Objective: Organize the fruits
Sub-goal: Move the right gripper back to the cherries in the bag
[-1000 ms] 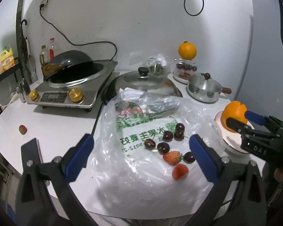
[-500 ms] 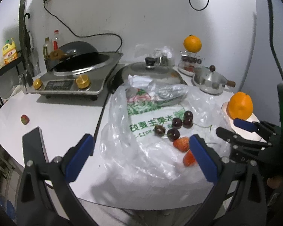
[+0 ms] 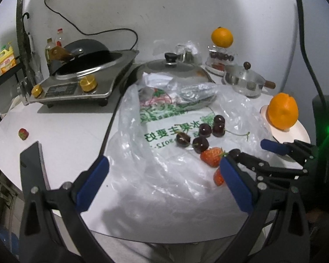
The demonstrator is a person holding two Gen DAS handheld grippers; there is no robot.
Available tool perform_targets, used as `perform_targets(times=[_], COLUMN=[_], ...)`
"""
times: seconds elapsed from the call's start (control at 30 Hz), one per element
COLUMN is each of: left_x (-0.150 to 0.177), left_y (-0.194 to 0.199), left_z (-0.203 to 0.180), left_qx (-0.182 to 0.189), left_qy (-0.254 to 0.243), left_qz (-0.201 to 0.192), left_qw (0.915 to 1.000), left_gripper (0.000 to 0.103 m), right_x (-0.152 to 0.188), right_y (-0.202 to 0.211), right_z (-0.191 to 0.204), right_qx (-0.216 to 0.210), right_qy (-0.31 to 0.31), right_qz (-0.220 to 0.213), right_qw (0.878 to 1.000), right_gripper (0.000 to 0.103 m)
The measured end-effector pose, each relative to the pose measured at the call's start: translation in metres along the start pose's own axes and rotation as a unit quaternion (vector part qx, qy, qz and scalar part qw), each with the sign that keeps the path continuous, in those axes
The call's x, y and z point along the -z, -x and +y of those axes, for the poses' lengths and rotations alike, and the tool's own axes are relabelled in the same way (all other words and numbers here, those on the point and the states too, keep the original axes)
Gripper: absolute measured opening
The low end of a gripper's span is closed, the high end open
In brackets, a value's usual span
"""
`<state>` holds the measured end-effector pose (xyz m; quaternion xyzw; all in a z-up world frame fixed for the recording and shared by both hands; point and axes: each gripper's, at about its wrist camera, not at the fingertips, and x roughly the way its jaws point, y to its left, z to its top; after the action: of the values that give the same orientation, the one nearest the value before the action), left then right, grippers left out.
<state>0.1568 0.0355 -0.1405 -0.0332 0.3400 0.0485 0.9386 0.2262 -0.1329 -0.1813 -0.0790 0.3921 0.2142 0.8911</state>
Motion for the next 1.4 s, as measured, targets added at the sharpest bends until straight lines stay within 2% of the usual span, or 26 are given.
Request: perform_targets(times=[0.17, 0.37, 0.57, 0.7, 0.87, 1.23, 1.33, 1.4], left_x=[-0.003, -0.004, -0.004, -0.003, -0.002, 0.000, 0.000, -0.001], left_y=[-0.008, -0.019, -0.022, -0.023, -0.024, -0.023, -0.022, -0.020], left_z=[-0.006, -0.008, -0.008, -0.008, -0.008, -0.013, -0.017, -0.021], left_qx=[0.004, 0.000, 0.000, 0.003, 0.001, 0.002, 0.001, 0.001], left_qy=[-0.002, -0.003, -0.002, -0.003, -0.003, -0.008, -0.010, -0.013], left_qz=[0.003, 0.012, 0.015, 0.016, 0.020, 0.024, 0.025, 0.023], left_qw=[1.0000, 0.9999, 0.9999, 0.9999, 0.9998, 0.9997, 0.9996, 0.9996], left_gripper=[0.102, 0.102, 0.102, 0.102, 0.102, 0.102, 0.102, 0.102], right_x=[-0.001, -0.002, -0.001, 0.000, -0.001, -0.004, -0.003, -0.002], right_y=[-0.006, -0.017, -0.025, -0.027, -0.030, -0.036, -0.034, -0.032], right_z=[0.000, -0.001, 0.002, 0.001, -0.003, -0.008, -0.010, -0.011], right_qx=[-0.015, -0.028, -0.043, -0.050, -0.067, -0.095, -0.101, -0.100], right_qy=[0.011, 0.022, 0.032, 0.024, 0.014, -0.001, -0.003, -0.003], right_qz=[0.006, 0.018, 0.028, 0.029, 0.030, 0.035, 0.032, 0.028], right_qw=[1.000, 0.999, 0.998, 0.998, 0.997, 0.995, 0.994, 0.995], right_gripper=[0.060, 0.050, 0.049, 0.048, 0.038, 0.038, 0.031, 0.031])
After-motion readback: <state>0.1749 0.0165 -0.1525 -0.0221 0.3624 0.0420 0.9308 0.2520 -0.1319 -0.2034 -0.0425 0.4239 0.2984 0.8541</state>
